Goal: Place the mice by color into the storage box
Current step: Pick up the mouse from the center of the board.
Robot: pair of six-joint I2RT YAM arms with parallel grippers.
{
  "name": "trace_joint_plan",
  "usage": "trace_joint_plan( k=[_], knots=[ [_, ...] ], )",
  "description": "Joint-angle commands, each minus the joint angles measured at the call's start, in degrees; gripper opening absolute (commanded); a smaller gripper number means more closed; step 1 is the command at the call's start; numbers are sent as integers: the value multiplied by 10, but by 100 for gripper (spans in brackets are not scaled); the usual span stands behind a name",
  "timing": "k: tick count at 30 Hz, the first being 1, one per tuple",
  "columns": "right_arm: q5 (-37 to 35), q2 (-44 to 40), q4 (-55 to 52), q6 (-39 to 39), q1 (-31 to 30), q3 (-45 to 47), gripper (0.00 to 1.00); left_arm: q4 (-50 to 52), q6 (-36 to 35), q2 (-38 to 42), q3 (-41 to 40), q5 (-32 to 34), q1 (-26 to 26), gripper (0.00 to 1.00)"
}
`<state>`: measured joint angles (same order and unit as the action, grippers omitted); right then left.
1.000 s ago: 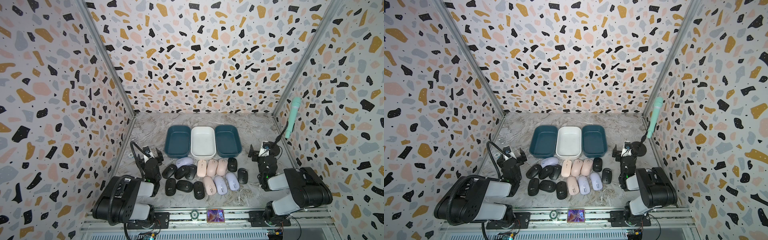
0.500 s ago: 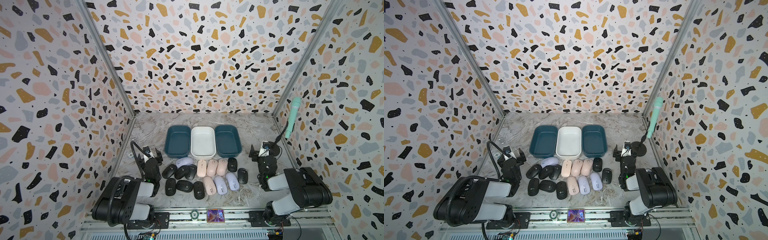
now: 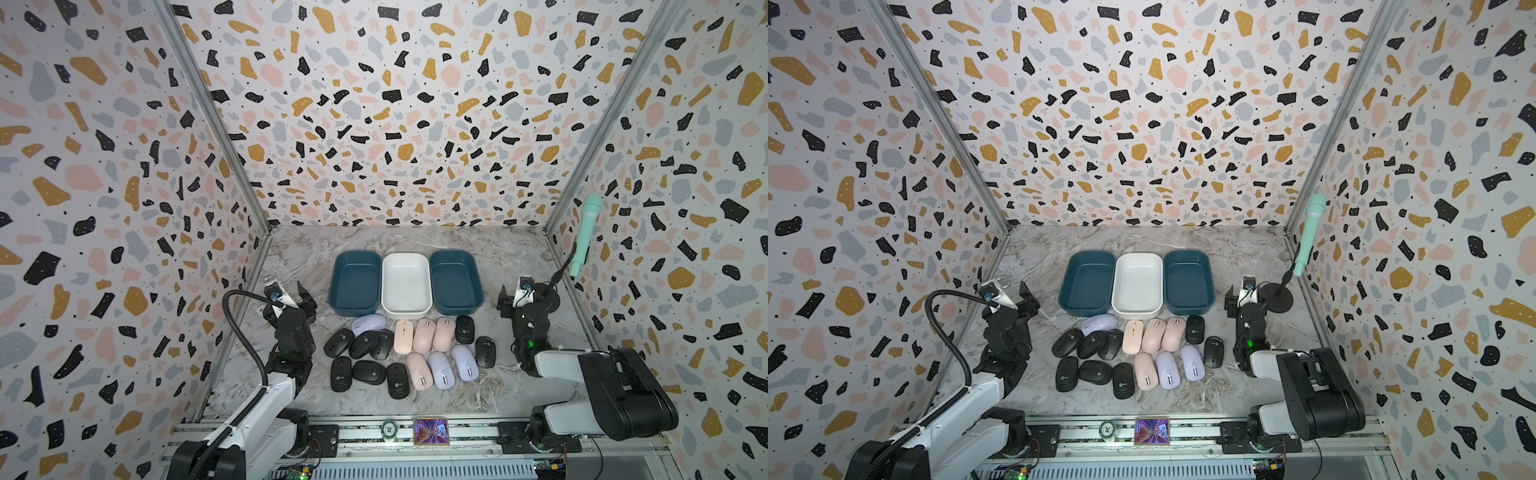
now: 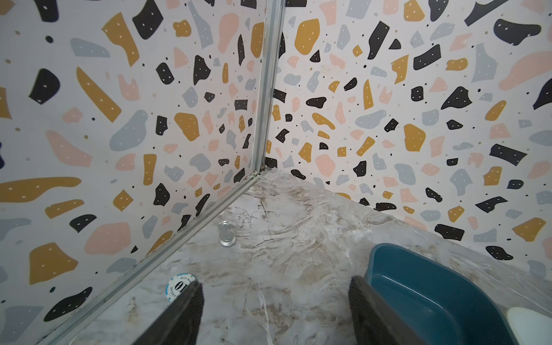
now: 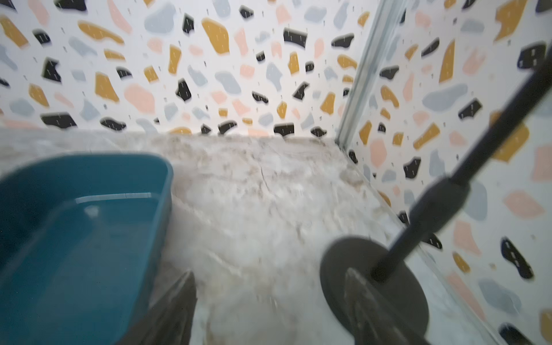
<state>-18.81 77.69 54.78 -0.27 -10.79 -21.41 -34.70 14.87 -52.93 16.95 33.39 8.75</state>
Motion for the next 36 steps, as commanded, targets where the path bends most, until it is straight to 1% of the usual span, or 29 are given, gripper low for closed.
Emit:
trace_joint_plan(
  k=[1,4,6,9,12,16,18,21,23,25,27,33,36],
  knots=[
    [7,-37,-194,17,-9,-107,77,50,20,3,36,-19,2,75],
    [-6,-48,-330,42,-35,-183,73,102,25,-9,76,-24,3,74],
    [-14,-65,-389,69,-60,-203,73,143,26,-12,102,-29,5,74],
    [4,-94,-461,92,-102,-214,73,199,39,-9,136,-43,9,74],
    [26,-119,-545,120,-140,-226,73,290,60,-8,185,-74,13,74],
    [38,-142,-646,153,-194,-236,73,379,72,-21,238,-86,42,74],
    [61,-146,-684,170,-219,-239,73,408,70,-34,255,-80,63,74],
    [59,-146,-721,206,-270,-226,71,428,55,-58,270,-84,88,75],
    [84,-142,-744,214,-298,-220,71,428,46,-72,277,-82,99,76],
    [83,-133,-773,245,-323,-220,71,430,42,-84,284,-80,108,76],
    [105,-122,-787,263,-346,-214,71,427,39,-92,289,-79,116,76],
    [129,-97,-814,308,-374,-191,74,426,24,-108,303,-64,123,77],
    [115,-91,-834,323,-375,-189,74,425,21,-111,304,-57,123,78]
  ],
)
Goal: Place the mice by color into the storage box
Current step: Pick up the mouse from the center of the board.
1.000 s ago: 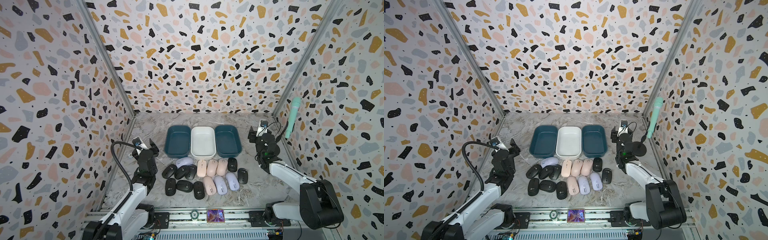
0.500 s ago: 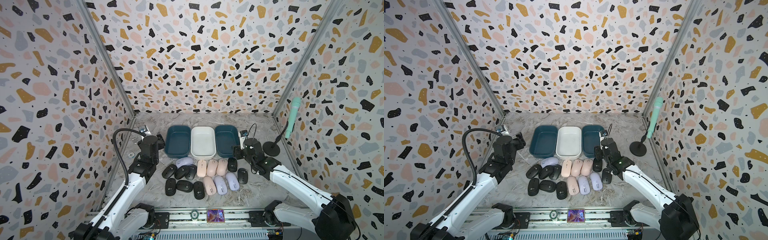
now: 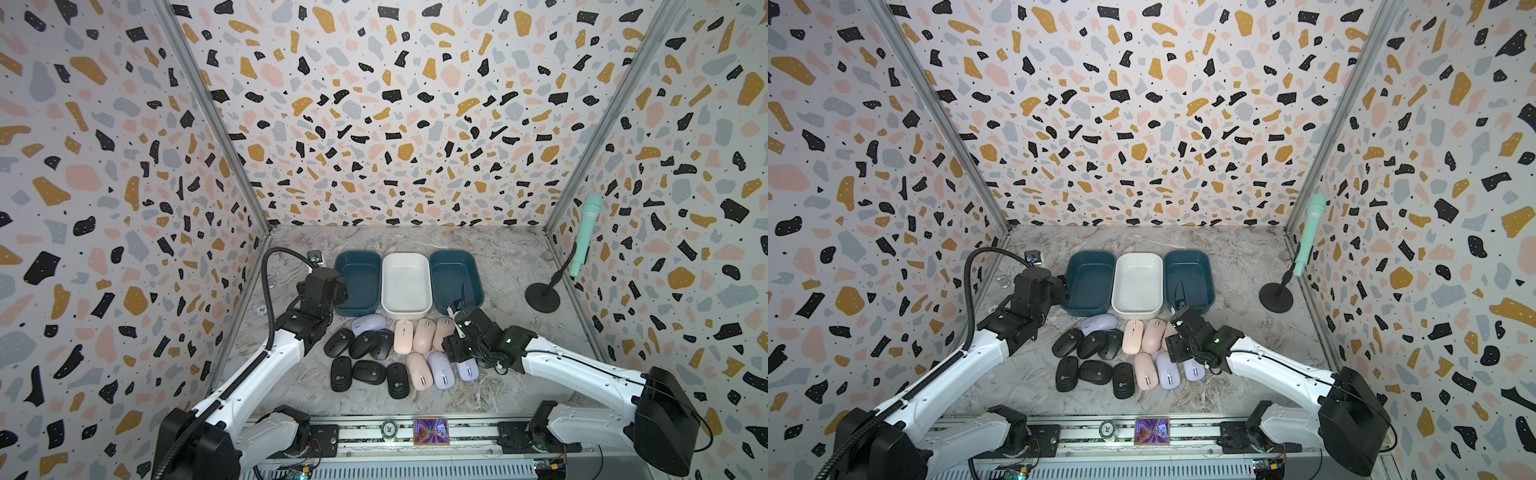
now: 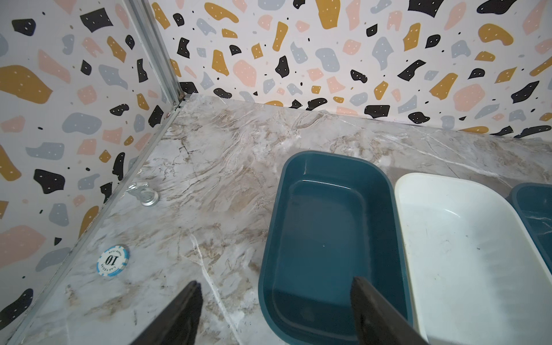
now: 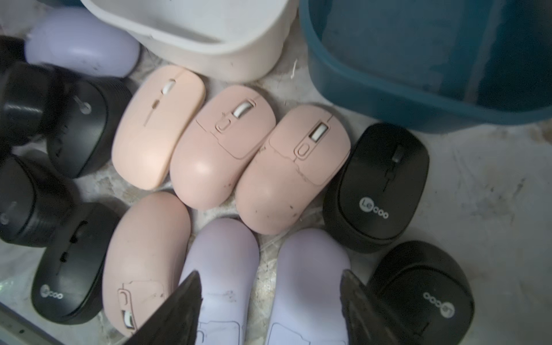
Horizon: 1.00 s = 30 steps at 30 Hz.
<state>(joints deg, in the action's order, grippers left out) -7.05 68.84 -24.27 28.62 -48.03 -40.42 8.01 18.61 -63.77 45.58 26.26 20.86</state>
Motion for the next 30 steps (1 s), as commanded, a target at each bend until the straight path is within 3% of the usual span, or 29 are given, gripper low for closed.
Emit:
trace_joint_plan(
  k=[1,30],
  knots=[
    [-7,0,-50,36,-3,0,74,-4,-17,-4,18,13,2,78],
    [4,65,-62,94,-3,29,70,-8,-29,-19,23,30,3,80]
  ],
)
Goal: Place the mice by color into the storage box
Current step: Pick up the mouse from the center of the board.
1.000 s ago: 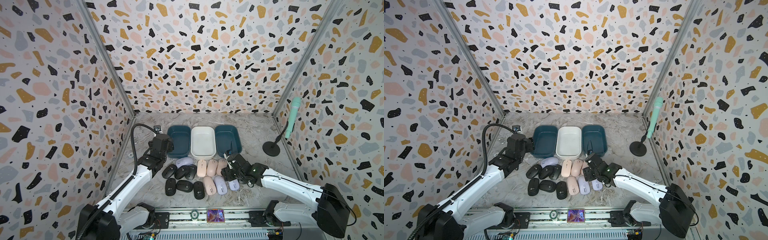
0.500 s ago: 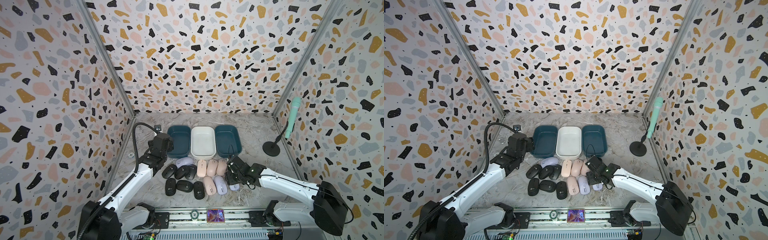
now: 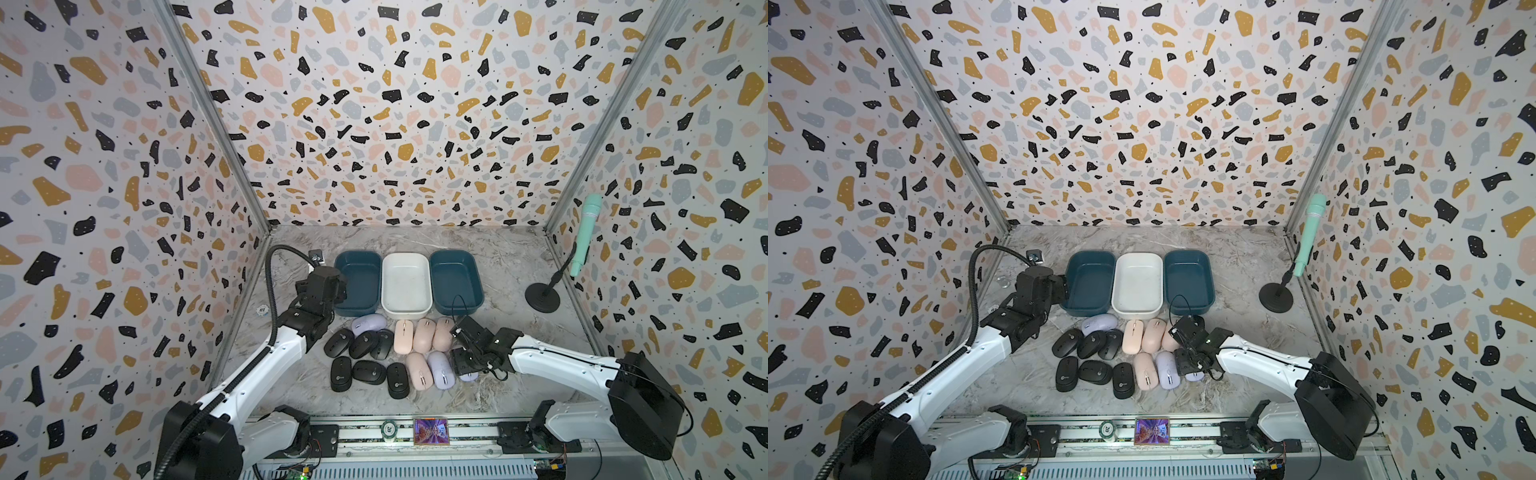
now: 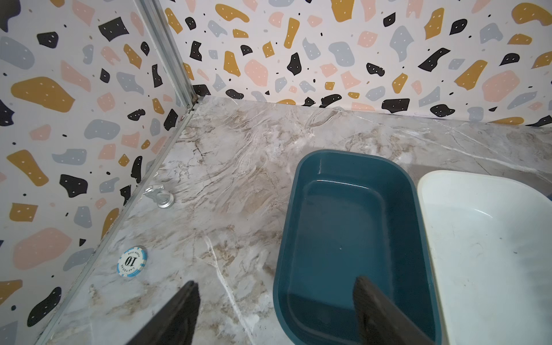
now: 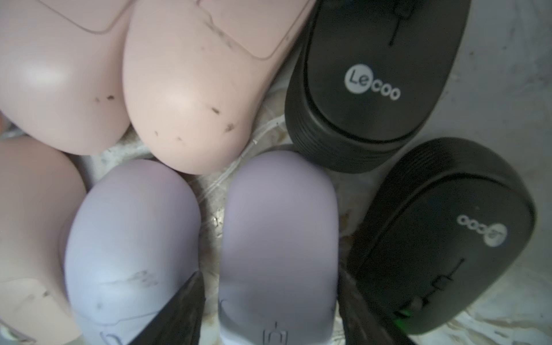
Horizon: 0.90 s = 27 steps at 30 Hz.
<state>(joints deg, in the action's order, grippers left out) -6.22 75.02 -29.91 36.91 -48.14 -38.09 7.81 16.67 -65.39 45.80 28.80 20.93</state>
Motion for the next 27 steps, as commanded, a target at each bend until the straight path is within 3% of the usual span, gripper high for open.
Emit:
trace_joint_plan(
  k=[1,27],
  knots=[
    [-6,5,-5,12,-2,6,70,-6,-10,-3,21,5,2,80],
    [-17,64,22,14,-2,7,66,-2,-11,-8,23,6,2,80]
  ],
)
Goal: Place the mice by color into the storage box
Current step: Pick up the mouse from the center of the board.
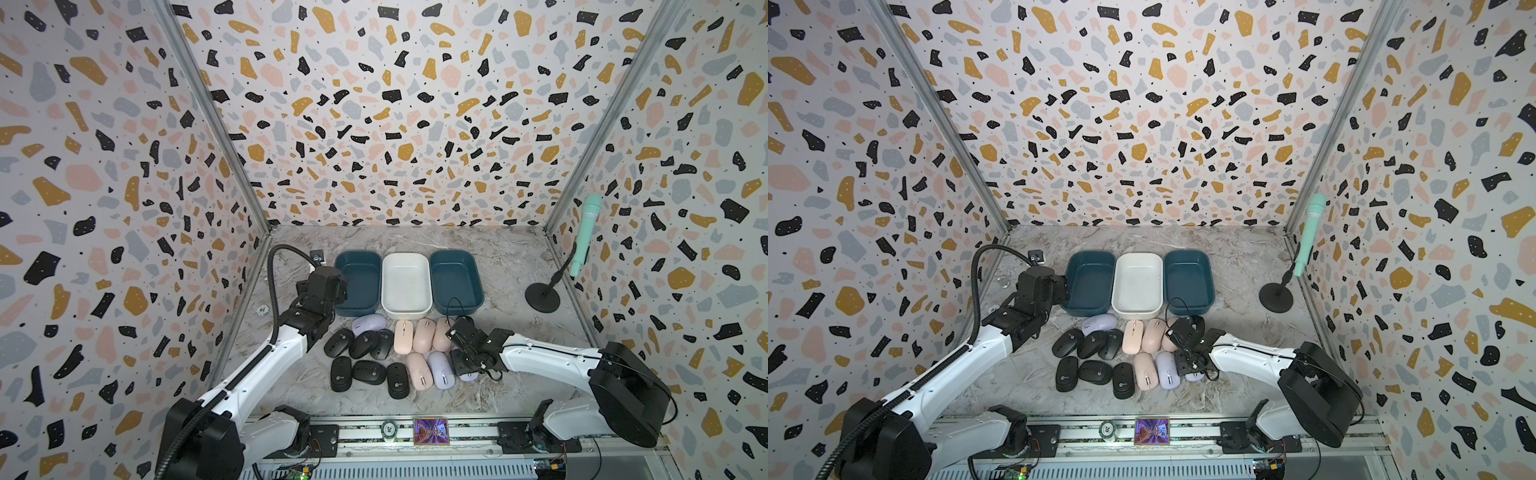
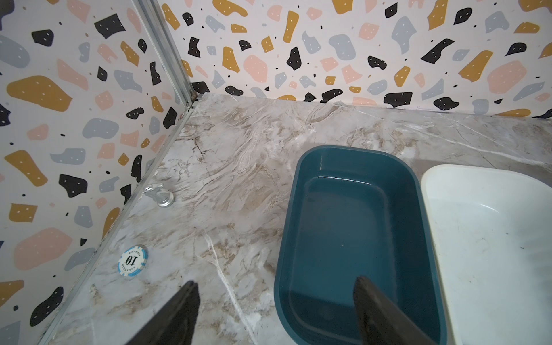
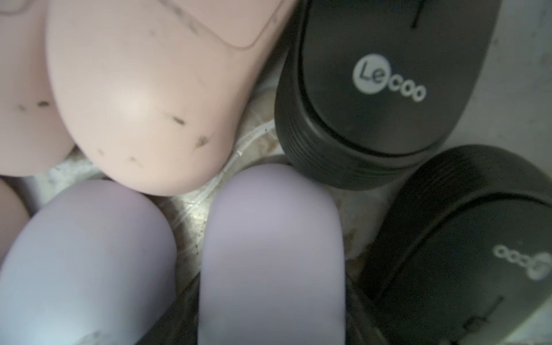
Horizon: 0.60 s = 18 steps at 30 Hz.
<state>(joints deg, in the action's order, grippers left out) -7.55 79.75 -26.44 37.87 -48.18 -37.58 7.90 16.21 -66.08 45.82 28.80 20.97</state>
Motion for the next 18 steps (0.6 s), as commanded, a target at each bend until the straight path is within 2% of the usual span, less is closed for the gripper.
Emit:
trace_joint_plan(
  k=[1,14,18],
  knots=[
    [-4,19,-12,5,-2,1,66,-4,-6,-1,22,7,2,80],
    [-7,24,-19,6,-7,-9,54,-1,-8,-1,22,7,1,79],
    [-17,12,-26,9,-7,-17,53,-2,-8,1,20,8,2,79]
  ],
)
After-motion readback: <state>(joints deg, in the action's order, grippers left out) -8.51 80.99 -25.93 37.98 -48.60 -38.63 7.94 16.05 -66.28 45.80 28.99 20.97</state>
